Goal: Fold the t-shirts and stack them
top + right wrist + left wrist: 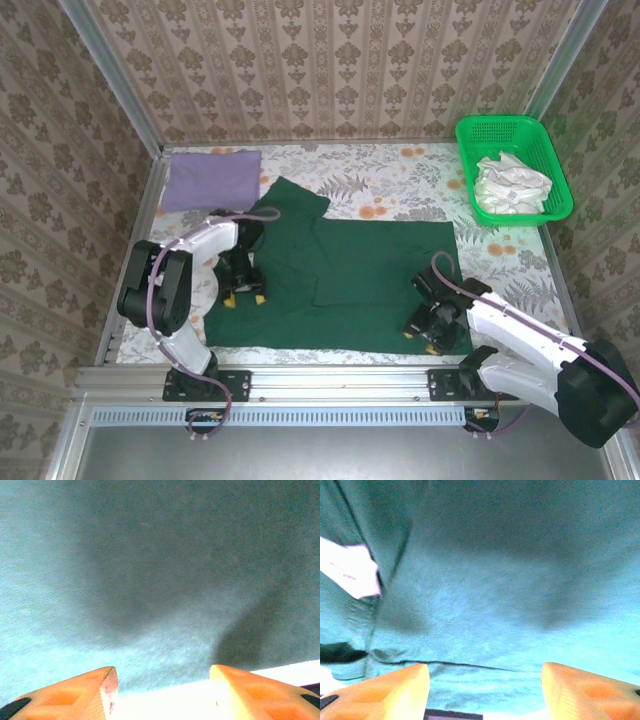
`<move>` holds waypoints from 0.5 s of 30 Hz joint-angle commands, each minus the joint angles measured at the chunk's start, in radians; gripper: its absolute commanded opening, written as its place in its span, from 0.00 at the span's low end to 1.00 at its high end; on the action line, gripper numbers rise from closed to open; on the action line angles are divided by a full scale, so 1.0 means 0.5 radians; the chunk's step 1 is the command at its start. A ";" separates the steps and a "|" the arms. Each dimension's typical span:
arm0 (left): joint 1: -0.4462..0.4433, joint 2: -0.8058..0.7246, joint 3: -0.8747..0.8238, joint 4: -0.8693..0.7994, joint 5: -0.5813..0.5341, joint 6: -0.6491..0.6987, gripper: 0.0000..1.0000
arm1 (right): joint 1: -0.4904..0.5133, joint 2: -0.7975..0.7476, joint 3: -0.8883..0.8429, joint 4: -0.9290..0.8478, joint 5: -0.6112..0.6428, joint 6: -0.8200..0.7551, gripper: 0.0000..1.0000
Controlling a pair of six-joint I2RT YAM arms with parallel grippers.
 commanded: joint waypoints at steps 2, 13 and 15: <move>0.009 0.066 0.595 -0.120 -0.028 0.069 0.64 | 0.011 0.071 0.408 -0.127 0.186 -0.276 0.62; 0.113 1.528 2.994 -0.192 -0.057 0.149 0.62 | -0.190 0.605 1.223 0.021 0.483 -1.302 0.71; 0.160 1.724 3.222 -0.079 -0.034 0.130 0.60 | -0.241 0.594 1.239 0.057 0.507 -1.361 0.73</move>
